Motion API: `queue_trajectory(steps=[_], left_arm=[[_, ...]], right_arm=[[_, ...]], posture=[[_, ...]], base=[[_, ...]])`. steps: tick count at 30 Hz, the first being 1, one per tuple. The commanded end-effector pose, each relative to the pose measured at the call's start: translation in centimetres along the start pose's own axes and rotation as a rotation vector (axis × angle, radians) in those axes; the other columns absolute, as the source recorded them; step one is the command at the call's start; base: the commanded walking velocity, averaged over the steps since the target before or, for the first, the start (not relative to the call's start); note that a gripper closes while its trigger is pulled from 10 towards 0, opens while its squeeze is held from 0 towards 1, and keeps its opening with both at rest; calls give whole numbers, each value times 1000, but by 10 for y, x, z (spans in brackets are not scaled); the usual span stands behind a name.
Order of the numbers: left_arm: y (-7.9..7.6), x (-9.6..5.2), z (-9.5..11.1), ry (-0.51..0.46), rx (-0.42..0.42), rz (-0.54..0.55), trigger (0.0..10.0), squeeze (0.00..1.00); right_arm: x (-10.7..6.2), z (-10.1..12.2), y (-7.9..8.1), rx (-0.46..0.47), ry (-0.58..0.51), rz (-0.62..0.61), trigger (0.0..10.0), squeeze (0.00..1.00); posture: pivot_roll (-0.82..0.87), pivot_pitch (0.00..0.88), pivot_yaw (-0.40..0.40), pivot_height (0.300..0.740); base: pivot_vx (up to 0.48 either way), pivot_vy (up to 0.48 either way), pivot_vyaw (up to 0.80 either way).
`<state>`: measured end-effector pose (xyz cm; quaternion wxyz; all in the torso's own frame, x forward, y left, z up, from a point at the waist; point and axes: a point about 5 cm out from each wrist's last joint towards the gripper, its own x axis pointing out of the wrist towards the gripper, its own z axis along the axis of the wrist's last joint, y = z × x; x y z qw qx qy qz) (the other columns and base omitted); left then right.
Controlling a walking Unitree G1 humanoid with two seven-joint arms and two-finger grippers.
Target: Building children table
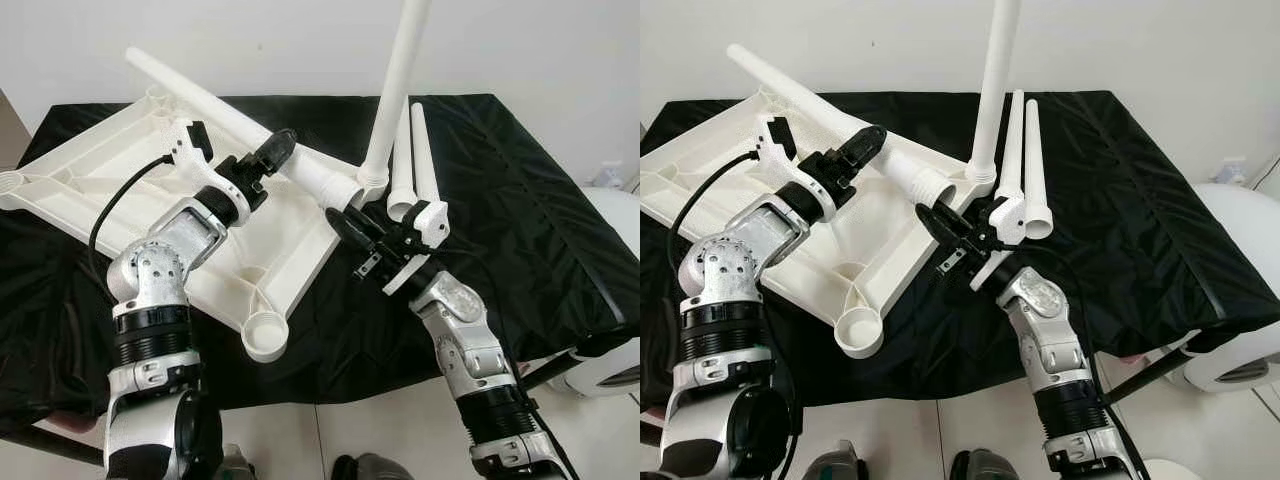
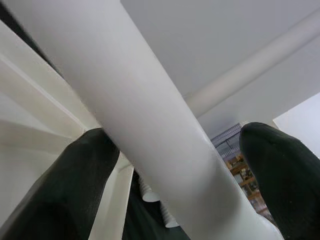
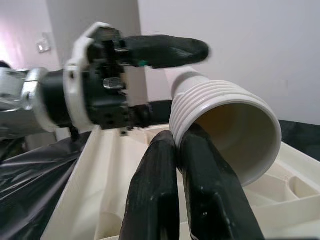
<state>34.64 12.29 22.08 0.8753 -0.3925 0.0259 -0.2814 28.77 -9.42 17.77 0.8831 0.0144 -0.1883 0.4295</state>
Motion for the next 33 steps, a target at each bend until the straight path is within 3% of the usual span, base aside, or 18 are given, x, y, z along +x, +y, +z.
queue_trajectory(steps=[1, 17, 21, 28, 33], left_arm=[[-1, 5, 3, -12, -27, 12, 10000, 0], [16, 2, 28, -89, -82, 82, 10000, 0], [35, -6, 40, -126, -110, 152, 10000, 0], [48, -10, 45, -140, -130, 196, 10000, 0], [46, -9, 44, -137, -132, 185, 10000, 0]], right_arm=[[2, 3, 7, -3, -11, 51, 10000, 0], [-7, -3, 9, -14, 29, 53, 10000, 0], [-8, -2, 11, -10, 26, 53, 10000, 0], [-10, -3, 12, -5, 34, 64, 10000, 0], [-11, -4, 13, -4, 43, 74, 10000, 0]], posture=[[32, 2, -25, 740], [26, 0, -24, 740], [24, 0, -19, 740], [21, 0, -19, 740], [21, 0, -20, 740]], base=[[0, 0, 0], [0, 0, 0], [0, 0, 0], [0, 0, 0], [0, 0, 0]])
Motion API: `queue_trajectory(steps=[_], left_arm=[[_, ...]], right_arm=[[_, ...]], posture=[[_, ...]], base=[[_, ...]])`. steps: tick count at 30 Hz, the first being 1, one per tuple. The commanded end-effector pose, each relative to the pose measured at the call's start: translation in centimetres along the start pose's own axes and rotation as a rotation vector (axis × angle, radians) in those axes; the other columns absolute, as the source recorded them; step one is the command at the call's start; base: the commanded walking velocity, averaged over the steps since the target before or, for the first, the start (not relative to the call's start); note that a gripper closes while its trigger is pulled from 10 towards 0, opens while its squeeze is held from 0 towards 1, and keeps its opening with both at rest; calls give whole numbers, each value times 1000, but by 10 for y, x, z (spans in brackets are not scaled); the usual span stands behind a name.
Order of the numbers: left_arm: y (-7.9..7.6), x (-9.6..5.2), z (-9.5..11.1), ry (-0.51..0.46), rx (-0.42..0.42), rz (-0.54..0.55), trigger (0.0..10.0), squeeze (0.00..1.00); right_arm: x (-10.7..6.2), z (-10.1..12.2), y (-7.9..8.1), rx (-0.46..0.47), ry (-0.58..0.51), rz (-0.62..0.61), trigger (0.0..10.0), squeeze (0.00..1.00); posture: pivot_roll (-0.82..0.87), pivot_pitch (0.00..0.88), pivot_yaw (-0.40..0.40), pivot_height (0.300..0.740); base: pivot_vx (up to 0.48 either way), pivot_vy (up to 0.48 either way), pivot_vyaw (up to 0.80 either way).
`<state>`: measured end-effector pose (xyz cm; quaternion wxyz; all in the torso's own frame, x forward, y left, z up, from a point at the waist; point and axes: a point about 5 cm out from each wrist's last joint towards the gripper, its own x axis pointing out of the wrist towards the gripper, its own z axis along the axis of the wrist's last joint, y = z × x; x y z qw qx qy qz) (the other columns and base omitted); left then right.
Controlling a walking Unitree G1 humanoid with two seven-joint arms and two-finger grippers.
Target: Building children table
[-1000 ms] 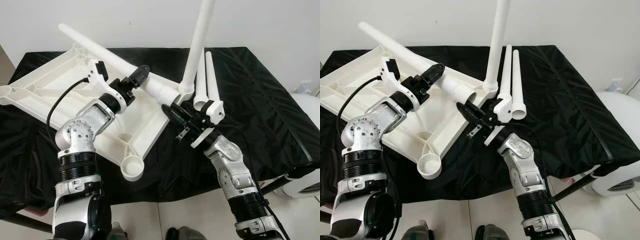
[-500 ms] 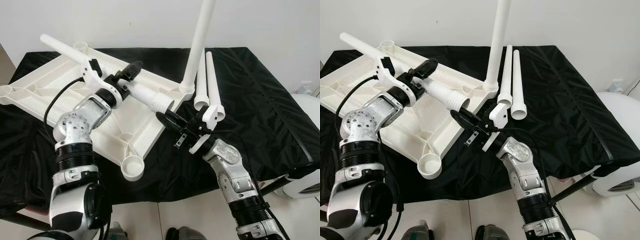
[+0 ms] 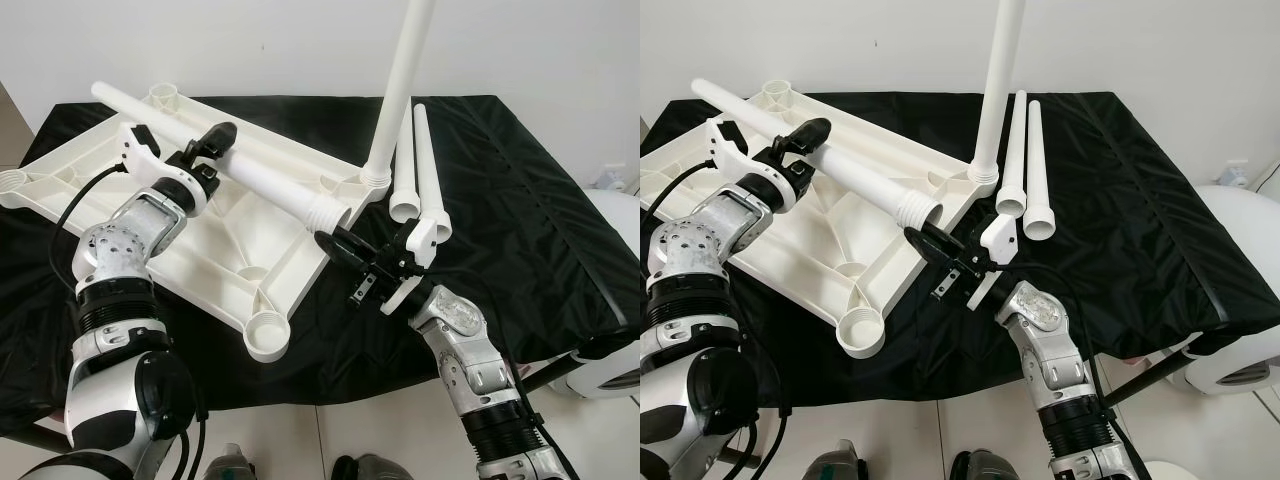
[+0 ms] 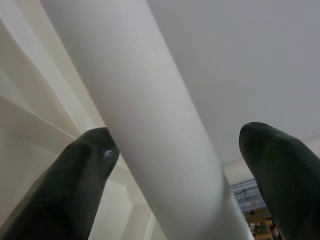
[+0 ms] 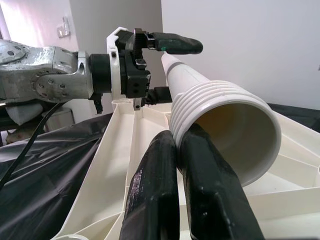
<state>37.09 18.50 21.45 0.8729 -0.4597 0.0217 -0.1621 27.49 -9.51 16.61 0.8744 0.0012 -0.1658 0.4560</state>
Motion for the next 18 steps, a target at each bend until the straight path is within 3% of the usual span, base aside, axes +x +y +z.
queue_trajectory(steps=[1, 3, 4, 17, 18], left_arm=[[-7, 4, -3, 5, -15, -32, 10000, 0], [-8, 4, -3, 3, -20, -37, 10000, 0], [-9, 5, -3, -6, -31, -46, 0, 0], [-9, 8, 4, -63, -105, -44, 0, 0], [-9, 8, 7, -82, -152, -45, 0, 0]], right_arm=[[0, 2, 2, -9, -1, 19, 10000, 0], [0, 2, 2, -10, 0, 20, 10000, 0], [0, 2, 2, -9, 4, 22, 10000, 0], [-3, 1, 2, -16, 24, 38, 10000, 0], [-3, 1, 0, -16, 26, 22, 10000, 0]], posture=[[21, 0, -21, 740], [21, 0, -22, 740], [21, 0, -22, 740], [19, 6, -26, 740], [17, 6, -31, 740]], base=[[0, 0, 0], [0, 0, 0], [0, 0, 0], [0, 0, 0], [0, 0, 0]])
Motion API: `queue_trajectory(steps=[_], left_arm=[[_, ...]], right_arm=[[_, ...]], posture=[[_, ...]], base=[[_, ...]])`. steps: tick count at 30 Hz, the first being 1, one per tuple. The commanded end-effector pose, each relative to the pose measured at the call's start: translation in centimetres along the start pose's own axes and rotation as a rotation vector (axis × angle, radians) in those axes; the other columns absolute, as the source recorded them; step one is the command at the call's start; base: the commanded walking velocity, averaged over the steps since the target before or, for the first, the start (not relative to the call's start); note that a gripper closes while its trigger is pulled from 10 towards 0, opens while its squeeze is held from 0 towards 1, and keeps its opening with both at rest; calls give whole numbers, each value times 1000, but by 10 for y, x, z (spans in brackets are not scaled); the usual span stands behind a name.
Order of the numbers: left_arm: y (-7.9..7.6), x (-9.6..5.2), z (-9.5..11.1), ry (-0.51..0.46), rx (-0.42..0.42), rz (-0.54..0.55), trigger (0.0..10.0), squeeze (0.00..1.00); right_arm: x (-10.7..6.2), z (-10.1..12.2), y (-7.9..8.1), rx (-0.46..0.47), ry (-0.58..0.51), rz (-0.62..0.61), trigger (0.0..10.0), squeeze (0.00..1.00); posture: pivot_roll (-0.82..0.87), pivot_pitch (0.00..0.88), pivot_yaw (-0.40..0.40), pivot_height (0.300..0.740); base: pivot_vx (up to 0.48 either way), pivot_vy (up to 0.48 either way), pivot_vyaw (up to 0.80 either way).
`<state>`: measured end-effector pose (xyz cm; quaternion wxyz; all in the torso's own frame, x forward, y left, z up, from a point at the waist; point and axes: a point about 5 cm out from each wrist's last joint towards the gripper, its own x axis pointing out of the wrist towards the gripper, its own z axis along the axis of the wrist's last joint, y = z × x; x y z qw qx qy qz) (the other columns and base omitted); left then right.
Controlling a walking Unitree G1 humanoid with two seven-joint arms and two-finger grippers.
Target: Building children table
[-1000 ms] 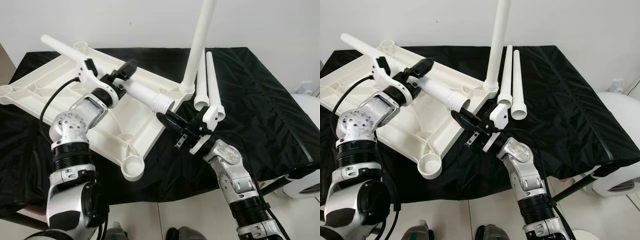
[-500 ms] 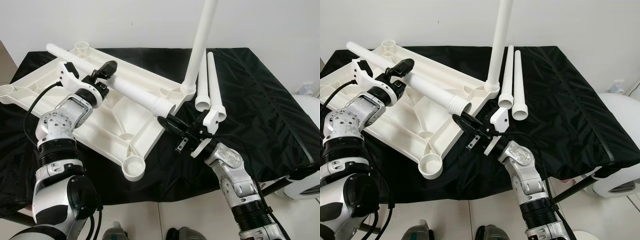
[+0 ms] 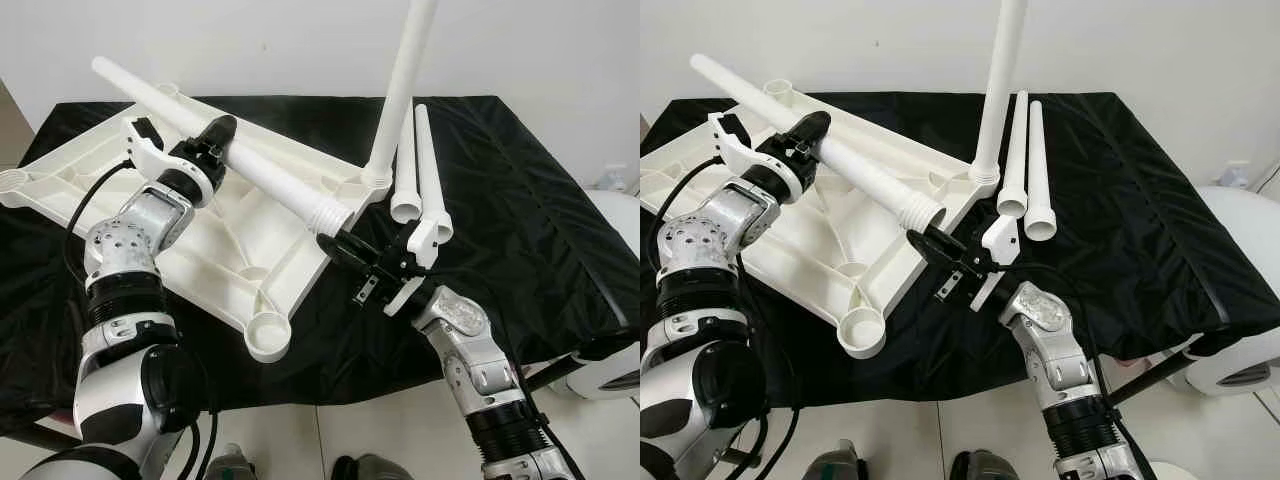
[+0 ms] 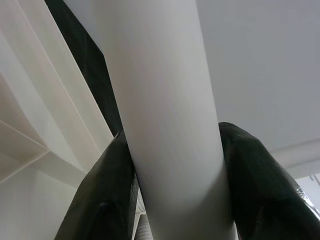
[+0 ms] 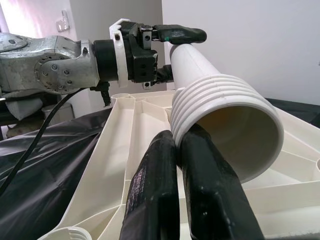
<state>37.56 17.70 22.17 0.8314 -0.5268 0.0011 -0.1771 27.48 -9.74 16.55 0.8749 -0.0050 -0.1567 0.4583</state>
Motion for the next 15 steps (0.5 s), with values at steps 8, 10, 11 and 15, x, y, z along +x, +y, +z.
queue_trajectory(steps=[8, 10, 11, 15], left_arm=[[-9, 3, 30, -172, -214, -48, 10000, 0], [-8, 2, 33, -180, -193, -42, 10000, 0], [-8, 2, 33, -180, -193, -42, 10000, 0], [-8, -1, 45, -204, -146, -42, 10000, 0]], right_arm=[[-2, 2, -2, 83, 19, 36, 10000, 1000], [-3, 2, -1, 96, 18, 47, 10000, 1000], [-3, 2, -1, 96, 18, 47, 10000, 1000], [-7, 2, 1, 107, 28, 58, 10000, 1000]], posture=[[17, 7, -34, 740], [15, 6, -34, 740], [15, 6, -34, 740], [14, 5, -35, 740]], base=[[0, 0, 0], [0, 0, 0], [0, 0, 0], [0, 0, 0]])
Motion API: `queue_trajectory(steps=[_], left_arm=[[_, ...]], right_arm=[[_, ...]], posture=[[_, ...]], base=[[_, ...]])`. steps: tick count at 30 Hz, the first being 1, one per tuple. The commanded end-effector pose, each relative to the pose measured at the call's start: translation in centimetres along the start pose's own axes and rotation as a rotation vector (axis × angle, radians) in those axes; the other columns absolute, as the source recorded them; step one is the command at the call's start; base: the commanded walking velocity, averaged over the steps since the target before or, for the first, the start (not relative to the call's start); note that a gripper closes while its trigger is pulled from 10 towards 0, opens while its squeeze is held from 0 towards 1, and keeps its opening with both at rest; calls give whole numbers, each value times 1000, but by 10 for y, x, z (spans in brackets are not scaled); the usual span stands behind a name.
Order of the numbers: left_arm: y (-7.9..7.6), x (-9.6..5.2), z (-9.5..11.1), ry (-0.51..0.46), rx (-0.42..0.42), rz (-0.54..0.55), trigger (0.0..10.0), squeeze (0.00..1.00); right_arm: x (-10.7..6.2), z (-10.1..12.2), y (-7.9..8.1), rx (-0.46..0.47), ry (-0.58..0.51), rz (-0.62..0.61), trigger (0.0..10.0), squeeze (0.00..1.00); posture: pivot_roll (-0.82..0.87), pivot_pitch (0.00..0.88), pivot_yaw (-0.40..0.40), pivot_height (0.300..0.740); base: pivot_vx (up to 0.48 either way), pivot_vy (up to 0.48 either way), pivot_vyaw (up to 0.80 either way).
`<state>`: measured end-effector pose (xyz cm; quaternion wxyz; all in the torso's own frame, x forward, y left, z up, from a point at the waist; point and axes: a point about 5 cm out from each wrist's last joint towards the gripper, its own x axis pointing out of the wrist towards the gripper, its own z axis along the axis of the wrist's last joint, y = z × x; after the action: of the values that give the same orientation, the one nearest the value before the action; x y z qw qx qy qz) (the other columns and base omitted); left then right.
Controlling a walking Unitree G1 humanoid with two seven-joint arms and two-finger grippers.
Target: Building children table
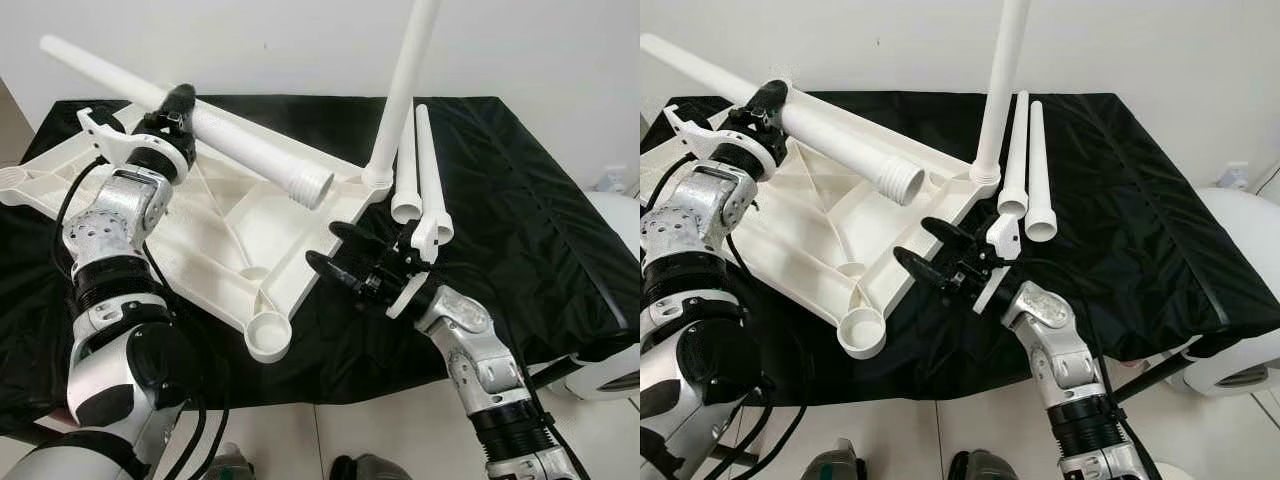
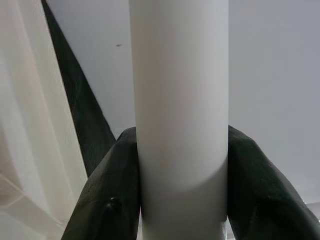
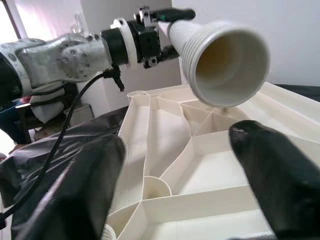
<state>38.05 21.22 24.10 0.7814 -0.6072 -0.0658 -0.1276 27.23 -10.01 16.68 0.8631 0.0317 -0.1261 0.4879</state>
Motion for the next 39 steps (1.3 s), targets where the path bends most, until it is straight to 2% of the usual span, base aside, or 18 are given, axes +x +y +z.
queue_trajectory(steps=[1, 4, 5, 6, 8, 10, 11, 13, 15, 16, 18, 19, 21, 25, 27, 29, 31, 39], left_arm=[[-8, 2, 5, -11, 23, -49, 10000, 0], [-12, 3, 7, -3, 77, -63, 10000, 0], [-14, 2, 6, 13, 143, -72, 10000, 0], [-17, 2, 5, 32, 203, -87, 10000, 0], [-17, 2, 5, 32, 203, -87, 10000, 0], [-24, 3, 1, 66, 345, -118, 10000, 0], [-24, 3, 1, 66, 345, -118, 10000, 0], [-38, 2, -8, 117, 519, -189, 10000, 0], [-49, 0, -16, 148, 628, -248, 10000, 0], [-49, 0, -16, 148, 628, -248, 10000, 0], [-59, -3, -28, 183, 760, -299, 10000, 0], [-59, -3, -28, 183, 760, -299, 10000, 0], [-69, -6, -41, 221, 893, -354, 10000, 0], [-81, -12, -61, 254, 1065, -444, 10000, 0], [-81, -12, -61, 254, 1065, -444, 10000, 0], [-88, -17, -75, 260, 1177, -501, 10000, 0], [-94, -21, -86, 260, 1224, -551, 10000, 0], [-107, -31, -107, 266, 1253, -626, 10000, 0]], right_arm=[[-4, 0, 1, 7, 14, 9, 10000, 1000], [-5, 0, -5, -33, 33, -43, 10000, 1000], [-6, 0, -8, -38, 47, -52, 10000, 1000], [-7, 0, -14, -48, 70, -79, 10000, 0], [-7, 0, -14, -48, 70, -79, 10000, 0], [-9, 3, -27, -93, 108, -146, 10000, 0], [-9, 3, -27, -93, 108, -146, 10000, 0], [-7, 16, -41, -116, 102, -212, 10000, 0], [-5, 27, -50, -133, 95, -242, 10000, 0], [-5, 27, -50, -133, 95, -242, 10000, 0], [0, 35, -55, -152, 113, -241, 10000, 0], [0, 35, -55, -152, 113, -241, 10000, 0], [5, 42, -56, -175, 130, -187, 10000, 0], [16, 50, -54, -142, 134, -95, 10000, 0], [16, 50, -54, -142, 134, -95, 10000, 0], [25, 56, -52, -108, 128, -49, 10000, 0], [33, 57, -49, -67, 121, -16, 10000, 0], [47, 47, -47, -13, 119, -8, 10000, 0]], posture=[[14, 5, -35, 740], [13, 4, -34, 740], [13, 4, -34, 740], [14, 4, -34, 740], [14, 4, -34, 740], [16, 5, -33, 740], [16, 5, -33, 740], [16, 5, -30, 740], [18, 4, -30, 740], [18, 4, -30, 740], [20, 2, -32, 740], [20, 2, -32, 740], [29, 0, -44, 740], [39, 0, -57, 740], [39, 0, -57, 740], [47, 0, -67, 740], [51, 0, -72, 740], [58, 0, -81, 740]], base=[[0, 0, 0], [0, 0, 0], [0, 0, 0], [0, 0, 0], [0, 0, 0], [0, 0, 0], [0, 0, 0], [0, 0, 0], [0, 0, 0], [0, 0, 0], [0, 0, 0], [0, 0, 0], [0, 0, 0], [0, 0, 0], [0, 0, 0], [0, 0, 0], [0, 0, 0], [0, 0, 0]])
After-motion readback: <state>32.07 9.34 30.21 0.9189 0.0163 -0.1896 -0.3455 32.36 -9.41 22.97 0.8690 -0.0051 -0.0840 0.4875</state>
